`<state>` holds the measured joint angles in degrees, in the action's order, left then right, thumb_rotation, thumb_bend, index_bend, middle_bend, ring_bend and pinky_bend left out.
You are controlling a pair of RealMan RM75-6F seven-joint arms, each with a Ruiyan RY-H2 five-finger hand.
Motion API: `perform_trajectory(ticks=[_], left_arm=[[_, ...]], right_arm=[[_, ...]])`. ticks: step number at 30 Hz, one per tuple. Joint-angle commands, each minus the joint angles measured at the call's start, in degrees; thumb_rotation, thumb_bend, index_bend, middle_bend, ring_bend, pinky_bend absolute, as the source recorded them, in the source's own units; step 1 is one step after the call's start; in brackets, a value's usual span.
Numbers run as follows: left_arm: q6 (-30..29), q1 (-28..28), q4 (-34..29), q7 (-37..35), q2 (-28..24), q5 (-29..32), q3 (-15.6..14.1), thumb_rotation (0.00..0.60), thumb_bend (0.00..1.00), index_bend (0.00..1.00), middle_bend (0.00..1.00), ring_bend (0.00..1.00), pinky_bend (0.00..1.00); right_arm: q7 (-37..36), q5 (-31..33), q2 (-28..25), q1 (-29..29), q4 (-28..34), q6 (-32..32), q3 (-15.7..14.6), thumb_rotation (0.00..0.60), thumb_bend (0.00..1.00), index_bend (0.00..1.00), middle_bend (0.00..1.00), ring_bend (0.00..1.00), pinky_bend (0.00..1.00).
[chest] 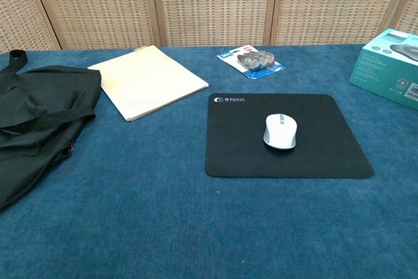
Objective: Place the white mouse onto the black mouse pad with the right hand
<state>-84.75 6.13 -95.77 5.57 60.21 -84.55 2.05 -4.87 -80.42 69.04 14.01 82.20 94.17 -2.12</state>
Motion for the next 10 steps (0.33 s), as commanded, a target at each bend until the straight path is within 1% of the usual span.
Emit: perform_trajectory(ticks=[1,5,10], left_arm=[[-1.24,-0.7,-0.12,-0.63,-0.2,-1.37,-0.51,0.6,0.0,0.0,0.0,0.0,0.0],[-2.26,-1.29,-0.31,-1.16,-0.56,-2.57,-0.97,0.6,0.0,0.0,0.0,0.0,0.0],[-2.37,-1.62,-0.61,-0.8,-0.68,-3.12,-1.36,0.6,0.0,0.0,0.0,0.0,0.0]], right_arm=[[1.05,-0.97,-2.55,-3.33,4.47,2.44,-0.58,0.6,0.0,0.0,0.0,0.0,0.0],[0.93,-2.68,-3.06,-4.46,5.68,3.16,-0.41,0.6,0.0,0.0,0.0,0.0,0.0],[0.35,-4.22,-2.76,-5.5,4.66,3.95,0.78,0.6,0.0,0.0,0.0,0.0,0.0]])
